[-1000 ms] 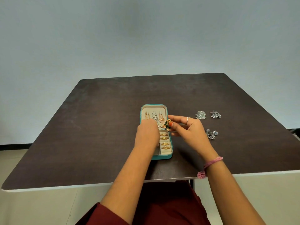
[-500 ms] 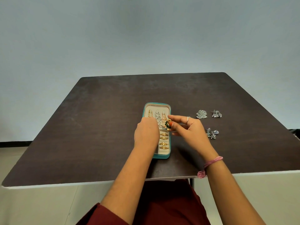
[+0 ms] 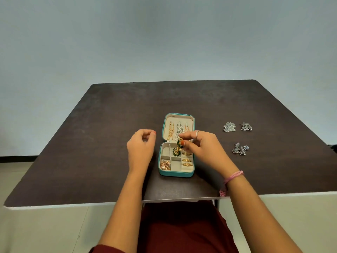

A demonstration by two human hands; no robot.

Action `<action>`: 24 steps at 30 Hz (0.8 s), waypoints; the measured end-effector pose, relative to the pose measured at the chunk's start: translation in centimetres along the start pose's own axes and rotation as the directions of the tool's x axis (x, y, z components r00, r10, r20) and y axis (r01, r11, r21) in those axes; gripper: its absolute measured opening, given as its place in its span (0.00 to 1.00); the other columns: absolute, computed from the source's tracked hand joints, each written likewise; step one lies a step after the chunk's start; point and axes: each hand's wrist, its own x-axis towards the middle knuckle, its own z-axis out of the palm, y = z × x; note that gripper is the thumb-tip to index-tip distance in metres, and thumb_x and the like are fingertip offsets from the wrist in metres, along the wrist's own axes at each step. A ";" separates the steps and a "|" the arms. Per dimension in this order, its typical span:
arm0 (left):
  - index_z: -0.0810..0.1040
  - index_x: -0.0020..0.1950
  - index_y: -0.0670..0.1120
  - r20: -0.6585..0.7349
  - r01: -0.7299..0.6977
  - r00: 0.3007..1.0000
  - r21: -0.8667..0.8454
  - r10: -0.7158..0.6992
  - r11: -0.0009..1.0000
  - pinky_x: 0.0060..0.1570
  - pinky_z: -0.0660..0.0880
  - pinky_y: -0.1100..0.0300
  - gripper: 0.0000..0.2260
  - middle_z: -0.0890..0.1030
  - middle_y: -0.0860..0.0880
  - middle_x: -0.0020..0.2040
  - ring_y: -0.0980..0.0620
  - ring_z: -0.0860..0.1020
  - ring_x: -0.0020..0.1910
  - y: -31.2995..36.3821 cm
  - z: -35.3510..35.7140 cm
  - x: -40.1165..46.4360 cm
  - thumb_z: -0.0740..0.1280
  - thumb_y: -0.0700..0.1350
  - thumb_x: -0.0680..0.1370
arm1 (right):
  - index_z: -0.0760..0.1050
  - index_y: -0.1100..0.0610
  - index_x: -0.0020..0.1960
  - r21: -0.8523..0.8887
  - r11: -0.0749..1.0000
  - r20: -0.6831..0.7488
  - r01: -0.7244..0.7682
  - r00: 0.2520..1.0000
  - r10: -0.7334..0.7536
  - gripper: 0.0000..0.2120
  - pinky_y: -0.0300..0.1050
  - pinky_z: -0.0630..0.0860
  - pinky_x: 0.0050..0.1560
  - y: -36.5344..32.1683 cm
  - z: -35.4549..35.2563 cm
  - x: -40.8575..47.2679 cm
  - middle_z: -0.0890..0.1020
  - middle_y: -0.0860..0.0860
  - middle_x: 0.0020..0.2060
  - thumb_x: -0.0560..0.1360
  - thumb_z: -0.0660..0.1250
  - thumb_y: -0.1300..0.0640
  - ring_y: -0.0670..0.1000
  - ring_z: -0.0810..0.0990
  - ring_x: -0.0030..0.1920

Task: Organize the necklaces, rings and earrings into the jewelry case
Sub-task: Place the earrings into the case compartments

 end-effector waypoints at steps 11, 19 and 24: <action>0.79 0.46 0.51 0.012 0.046 0.999 -0.108 -0.045 0.993 0.37 0.72 0.65 0.03 0.79 0.55 0.38 0.59 0.77 0.37 -1.8 0.8 -0.4 0.66 0.47 0.78 | 0.78 0.54 0.61 -0.341 0.937 0.121 0.082 0.992 -0.042 0.13 0.43 0.75 0.59 -1.2 1.8 0.2 0.80 0.51 0.57 0.78 0.63 0.59 0.49 0.78 0.55; 0.79 0.46 0.52 0.019 0.034 0.999 -0.115 -0.032 0.993 0.36 0.72 0.66 0.03 0.79 0.55 0.38 0.59 0.77 0.37 -1.9 0.9 -0.3 0.66 0.46 0.78 | 0.79 0.52 0.60 -0.437 0.897 0.116 0.066 0.993 -0.017 0.12 0.47 0.75 0.58 -1.5 2.5 0.2 0.83 0.50 0.55 0.78 0.64 0.57 0.50 0.79 0.55; 0.78 0.47 0.52 0.028 0.037 0.999 -0.112 -0.034 0.993 0.35 0.71 0.68 0.03 0.80 0.55 0.40 0.59 0.77 0.38 -1.9 0.8 -0.2 0.66 0.47 0.78 | 0.80 0.48 0.59 -0.458 0.889 0.077 0.015 0.997 0.023 0.12 0.44 0.76 0.54 -1.6 2.3 0.2 0.83 0.49 0.53 0.77 0.65 0.55 0.48 0.79 0.52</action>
